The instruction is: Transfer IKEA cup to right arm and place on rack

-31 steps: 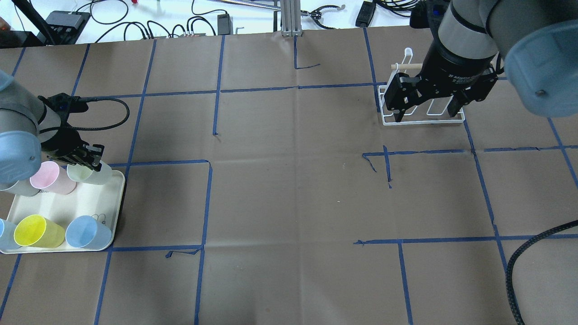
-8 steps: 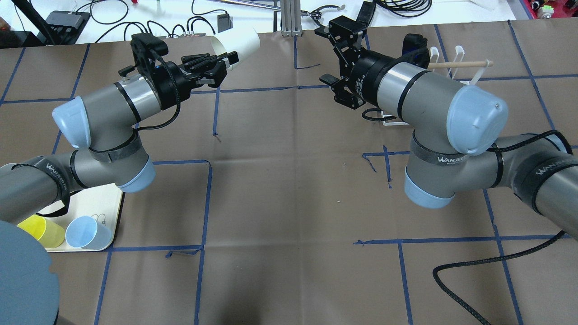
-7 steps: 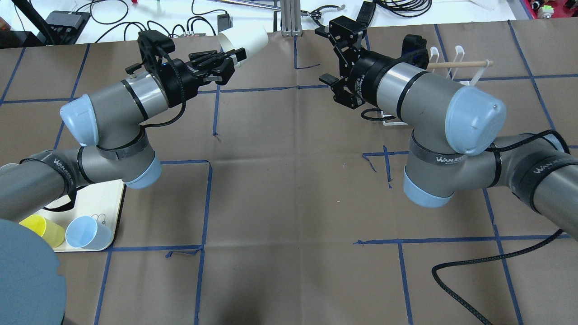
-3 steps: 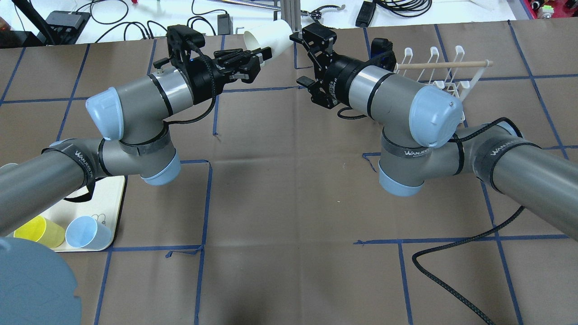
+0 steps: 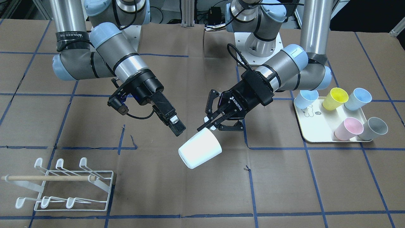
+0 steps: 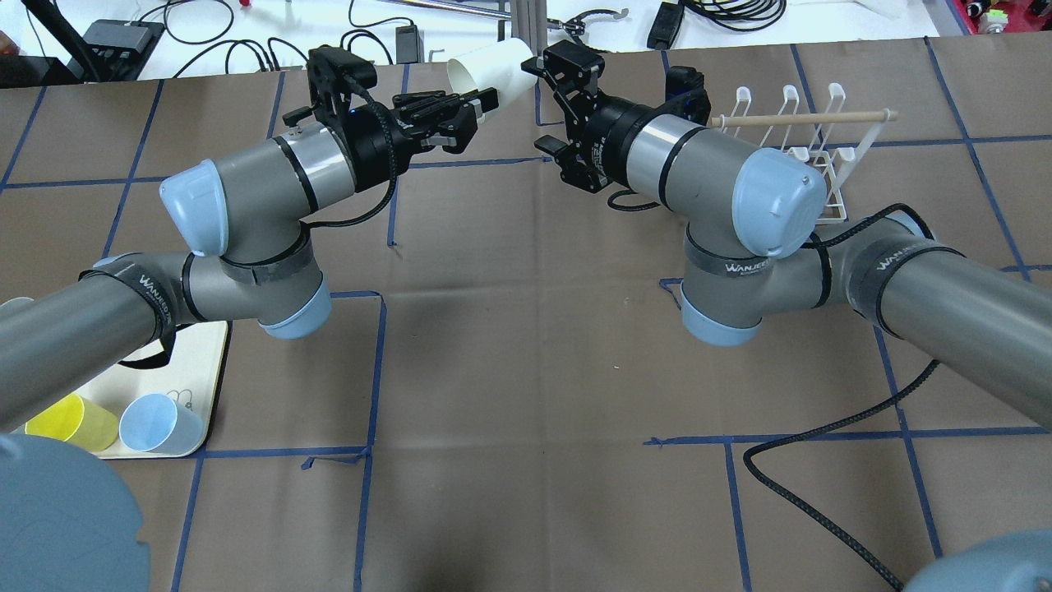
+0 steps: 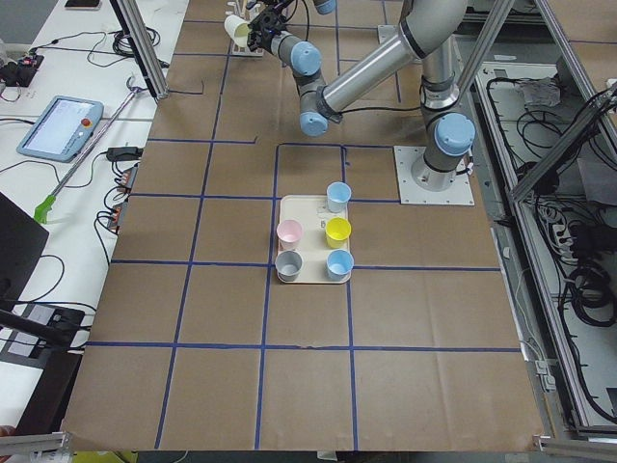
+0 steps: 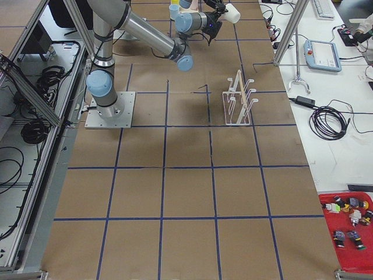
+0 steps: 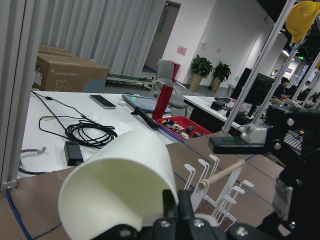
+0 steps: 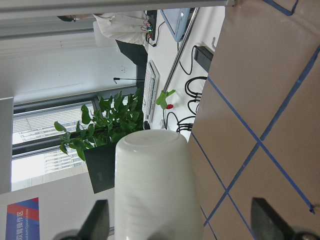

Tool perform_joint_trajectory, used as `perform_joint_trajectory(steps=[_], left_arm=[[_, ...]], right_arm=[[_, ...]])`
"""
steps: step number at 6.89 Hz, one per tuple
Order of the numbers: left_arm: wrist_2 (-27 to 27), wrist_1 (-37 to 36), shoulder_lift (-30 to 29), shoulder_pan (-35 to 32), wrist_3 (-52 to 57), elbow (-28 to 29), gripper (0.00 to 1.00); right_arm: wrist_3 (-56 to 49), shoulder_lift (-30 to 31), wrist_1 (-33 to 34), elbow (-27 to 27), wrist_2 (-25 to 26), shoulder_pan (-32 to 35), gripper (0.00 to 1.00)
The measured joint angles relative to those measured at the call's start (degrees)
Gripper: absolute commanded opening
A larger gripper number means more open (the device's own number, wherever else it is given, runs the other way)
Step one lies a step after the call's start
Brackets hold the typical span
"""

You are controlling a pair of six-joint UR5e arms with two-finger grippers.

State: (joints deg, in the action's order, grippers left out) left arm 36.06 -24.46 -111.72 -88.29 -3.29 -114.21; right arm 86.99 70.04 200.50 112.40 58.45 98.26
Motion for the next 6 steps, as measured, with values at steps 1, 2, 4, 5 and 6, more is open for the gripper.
perform_joint_trajectory(steps=[1,2,4,5,6], left_arm=[[-0.06,0.02,0.13,-0.07,-0.03,-0.22,0.04],[-0.22,0.02,0.21,-0.14,-0.04,-0.4,0.04],[-0.45,0.05,0.32,-0.2,-0.07,-0.62,0.04],[-0.51,0.09,0.38,-0.21,-0.11,-0.68,0.04],[-0.54,0.11,0.41,-0.25,-0.13,-0.72,0.04]], right_arm=[[-0.04,-1.09,-0.04,-1.59,0.05,0.03,1.0],[-0.06,-1.85,-0.04,-2.49,0.06,0.06,1.0],[-0.05,-3.35,-0.07,-4.09,-0.05,0.29,1.0],[-0.01,-4.49,-0.17,-5.47,-0.08,0.66,1.0],[0.01,-5.29,-0.29,-6.45,-0.08,0.98,1.0]])
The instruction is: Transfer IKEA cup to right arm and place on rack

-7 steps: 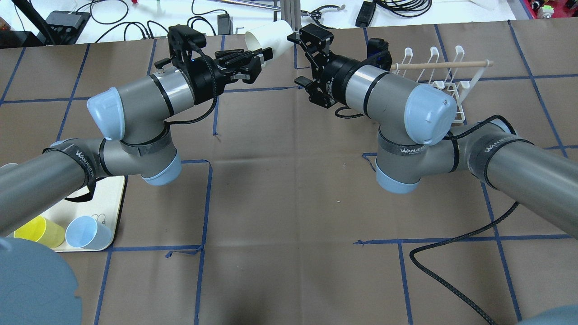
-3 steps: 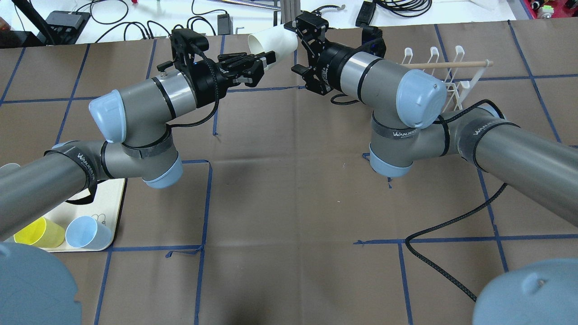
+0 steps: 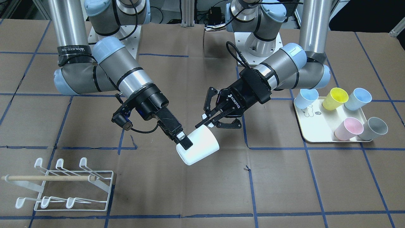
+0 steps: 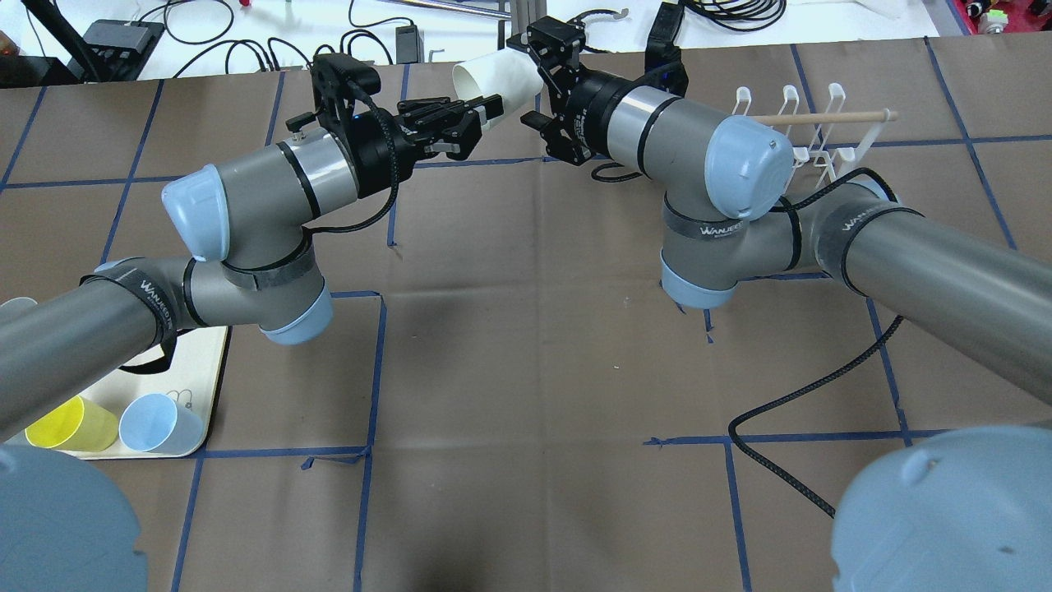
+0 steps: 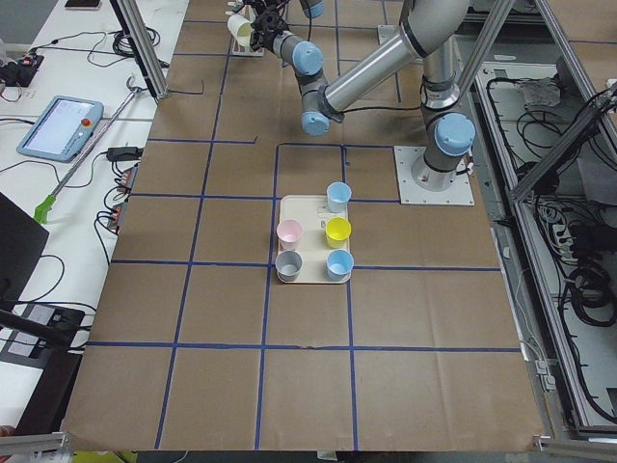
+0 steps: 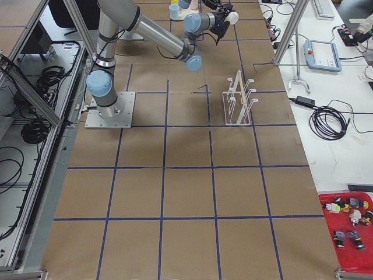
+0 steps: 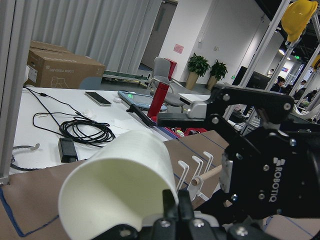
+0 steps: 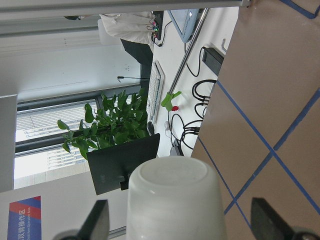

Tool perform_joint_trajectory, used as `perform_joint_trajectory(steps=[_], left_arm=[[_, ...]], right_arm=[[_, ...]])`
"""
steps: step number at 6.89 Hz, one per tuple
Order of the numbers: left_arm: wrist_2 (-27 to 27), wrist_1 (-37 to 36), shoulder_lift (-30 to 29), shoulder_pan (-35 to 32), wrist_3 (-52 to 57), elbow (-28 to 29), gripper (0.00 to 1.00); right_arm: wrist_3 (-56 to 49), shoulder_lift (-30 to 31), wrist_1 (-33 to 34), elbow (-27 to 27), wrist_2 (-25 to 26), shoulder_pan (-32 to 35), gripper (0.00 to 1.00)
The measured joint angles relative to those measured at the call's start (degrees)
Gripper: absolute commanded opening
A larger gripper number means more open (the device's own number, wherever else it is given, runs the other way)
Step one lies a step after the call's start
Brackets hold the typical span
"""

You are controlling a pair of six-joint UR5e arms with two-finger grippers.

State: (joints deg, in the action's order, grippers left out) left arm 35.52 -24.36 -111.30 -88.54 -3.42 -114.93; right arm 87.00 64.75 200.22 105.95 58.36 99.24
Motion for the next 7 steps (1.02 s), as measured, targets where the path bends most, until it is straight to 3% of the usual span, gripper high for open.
perform_joint_trajectory(steps=[7], left_arm=[[0.07,0.16,0.01,-0.14,-0.01,0.1,0.04]], right_arm=[[0.12,-2.45,-0.33,-3.04,0.22,0.58,0.99]])
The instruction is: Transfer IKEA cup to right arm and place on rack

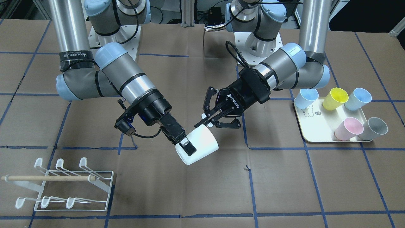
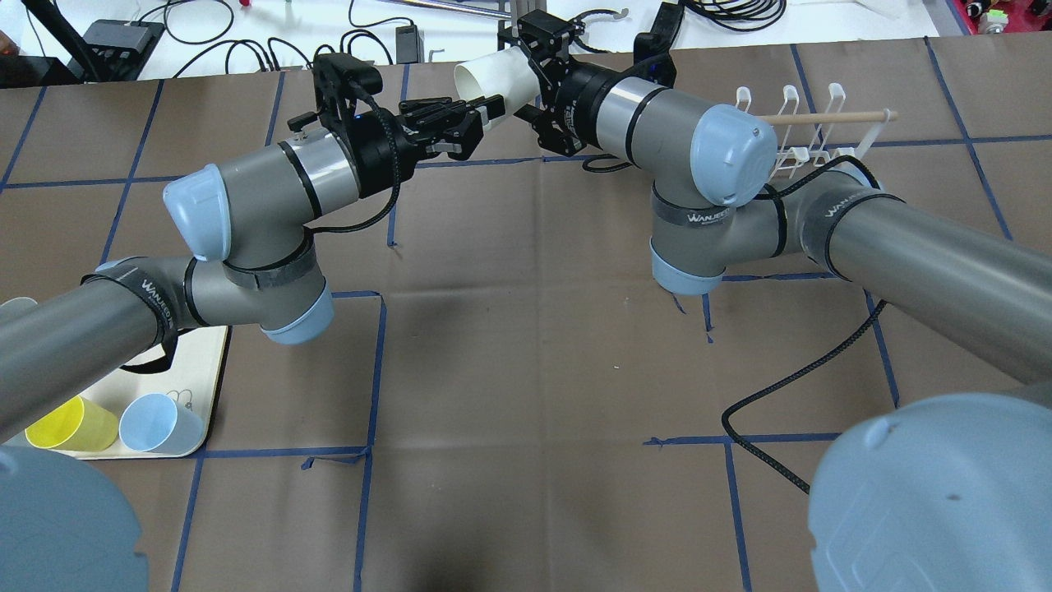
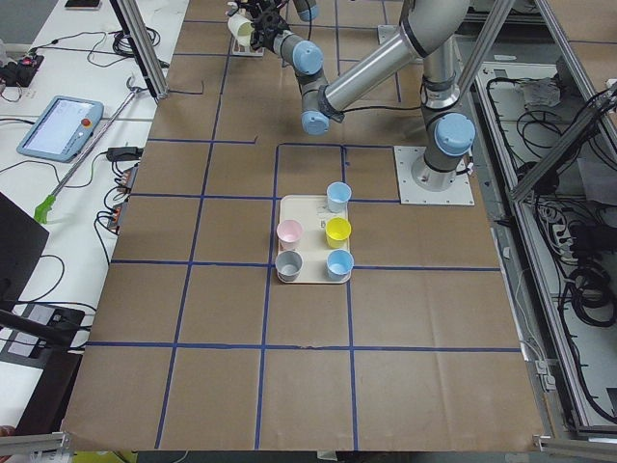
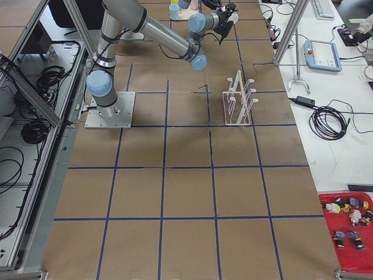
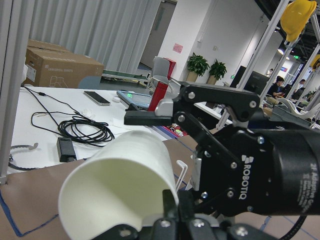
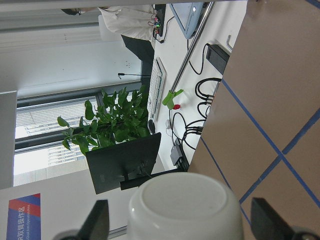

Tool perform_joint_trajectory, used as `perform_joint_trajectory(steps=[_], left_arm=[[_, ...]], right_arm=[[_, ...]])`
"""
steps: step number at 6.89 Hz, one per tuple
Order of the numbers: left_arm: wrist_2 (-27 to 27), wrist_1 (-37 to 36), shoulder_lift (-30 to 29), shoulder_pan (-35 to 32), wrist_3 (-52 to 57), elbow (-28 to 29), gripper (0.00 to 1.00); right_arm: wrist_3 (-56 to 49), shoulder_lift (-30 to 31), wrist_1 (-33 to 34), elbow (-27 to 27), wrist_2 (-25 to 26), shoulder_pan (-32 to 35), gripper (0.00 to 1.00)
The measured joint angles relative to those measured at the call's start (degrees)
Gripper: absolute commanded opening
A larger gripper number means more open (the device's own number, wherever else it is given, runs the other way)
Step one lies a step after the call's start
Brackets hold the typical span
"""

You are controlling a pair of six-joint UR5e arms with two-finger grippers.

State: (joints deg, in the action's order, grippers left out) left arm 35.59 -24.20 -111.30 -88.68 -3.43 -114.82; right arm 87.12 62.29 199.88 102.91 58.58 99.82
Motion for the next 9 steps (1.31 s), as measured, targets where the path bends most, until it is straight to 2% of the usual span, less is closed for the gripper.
perform_joint_trajectory(steps=[1,2,4,5,6,7,8,9], left_arm=[[0.03,0.04,0.01,0.0,-0.02,0.02,0.04],[0.09,0.09,0.02,0.0,-0.04,0.03,0.04],[0.29,0.64,0.12,-0.06,-0.07,0.12,0.04],[0.35,0.82,0.14,-0.09,-0.08,0.15,0.08],[0.4,0.9,0.18,-0.12,-0.09,0.27,0.23],[0.48,1.0,0.18,-0.15,-0.09,0.53,0.53],[0.53,1.18,0.15,-0.14,-0.09,0.86,0.73],[0.58,1.31,0.13,-0.12,-0.09,1.06,0.86]], right_arm=[[-0.01,-0.39,-0.01,-0.31,-0.02,0.31,0.92],[-0.02,-0.63,-0.02,-0.45,-0.02,0.57,0.77],[-0.11,-0.8,-0.01,-0.47,0.03,0.7,0.69],[-0.16,-0.84,-0.02,-0.51,0.02,0.7,0.59],[-0.15,-0.83,-0.02,-0.57,-0.04,0.72,0.59],[-0.06,-0.81,-0.03,-0.68,-0.14,0.73,0.59],[0.02,-0.78,-0.02,-0.79,-0.12,0.76,0.59],[0.05,-0.77,-0.02,-0.84,-0.13,0.73,0.59]])
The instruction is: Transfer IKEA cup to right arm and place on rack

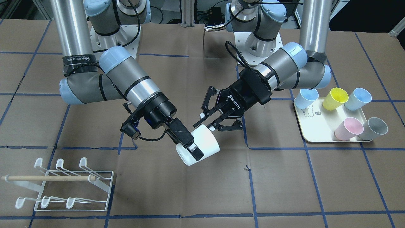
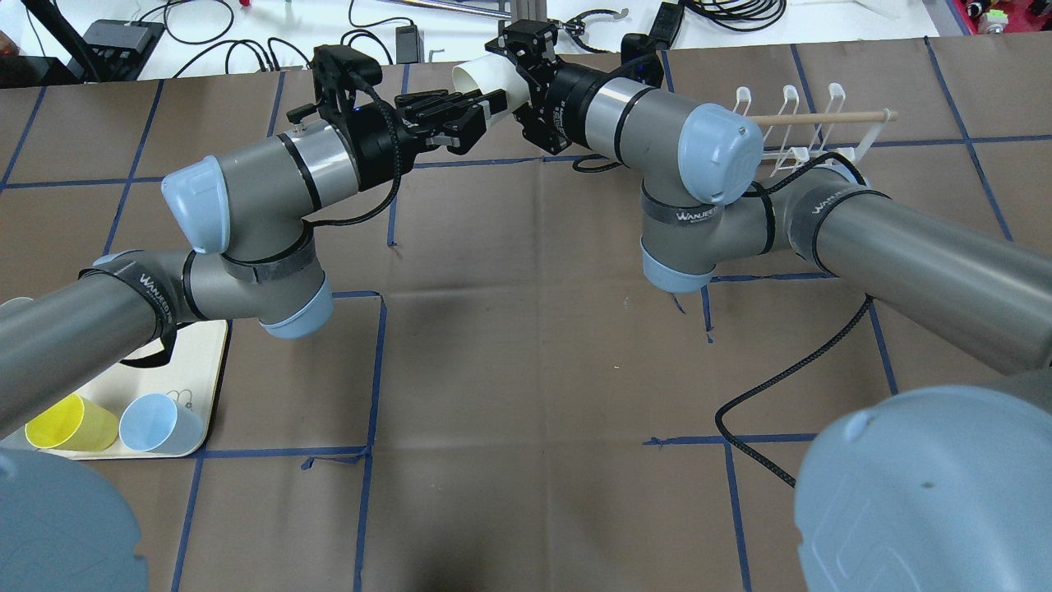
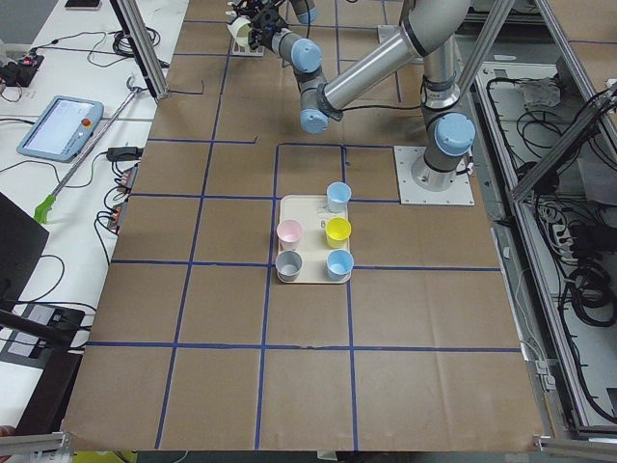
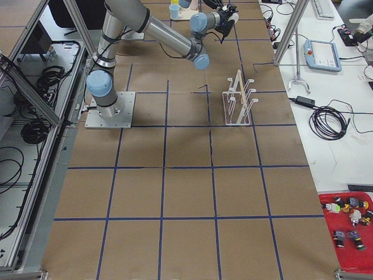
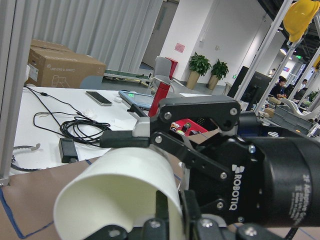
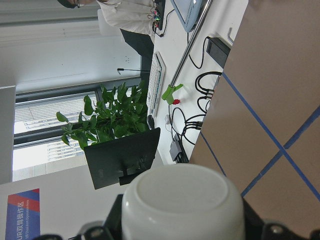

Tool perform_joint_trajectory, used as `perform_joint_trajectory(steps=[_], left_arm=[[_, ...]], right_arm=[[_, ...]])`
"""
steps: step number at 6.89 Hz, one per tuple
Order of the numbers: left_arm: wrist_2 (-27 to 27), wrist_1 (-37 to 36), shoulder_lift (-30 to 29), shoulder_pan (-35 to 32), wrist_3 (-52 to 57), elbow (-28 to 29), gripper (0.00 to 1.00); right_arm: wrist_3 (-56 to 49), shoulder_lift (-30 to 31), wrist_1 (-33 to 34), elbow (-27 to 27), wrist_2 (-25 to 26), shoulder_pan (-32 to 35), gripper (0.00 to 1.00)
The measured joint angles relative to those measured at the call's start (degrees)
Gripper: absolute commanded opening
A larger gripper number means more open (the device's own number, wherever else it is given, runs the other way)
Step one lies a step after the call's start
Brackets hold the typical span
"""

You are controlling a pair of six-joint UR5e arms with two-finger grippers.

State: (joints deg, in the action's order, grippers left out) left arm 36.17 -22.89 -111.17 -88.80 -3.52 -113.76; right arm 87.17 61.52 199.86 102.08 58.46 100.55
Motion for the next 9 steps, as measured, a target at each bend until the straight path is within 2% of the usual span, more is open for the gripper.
perform_joint_trajectory(steps=[1,2,5,7,8,9], left_arm=[[-0.02,0.15,0.04,0.02,-0.02,0.08,0.94],[-0.16,0.69,0.48,0.01,-0.52,0.03,0.95],[-0.87,2.53,4.83,2.02,-2.29,-3.31,0.96],[-2.08,3.51,6.78,6.82,-2.37,-5.96,0.96],[-1.23,5.69,7.24,8.31,-2.33,-6.24,0.96],[2.1,9.24,7.74,8.87,-2.21,-6.04,0.96]], right_arm=[[0.01,0.0,0.0,-0.02,-0.03,0.0,0.59],[0.01,0.0,-0.02,-0.06,-0.05,0.0,0.59],[-0.16,0.0,-0.27,-0.23,0.04,-0.06,0.6],[-0.88,-0.15,-0.38,-0.93,0.13,-0.86,0.6],[-2.87,-0.58,-0.37,-1.22,0.11,-2.09,0.59],[-8.18,-0.97,-0.38,-1.33,0.11,-3.8,0.59]])
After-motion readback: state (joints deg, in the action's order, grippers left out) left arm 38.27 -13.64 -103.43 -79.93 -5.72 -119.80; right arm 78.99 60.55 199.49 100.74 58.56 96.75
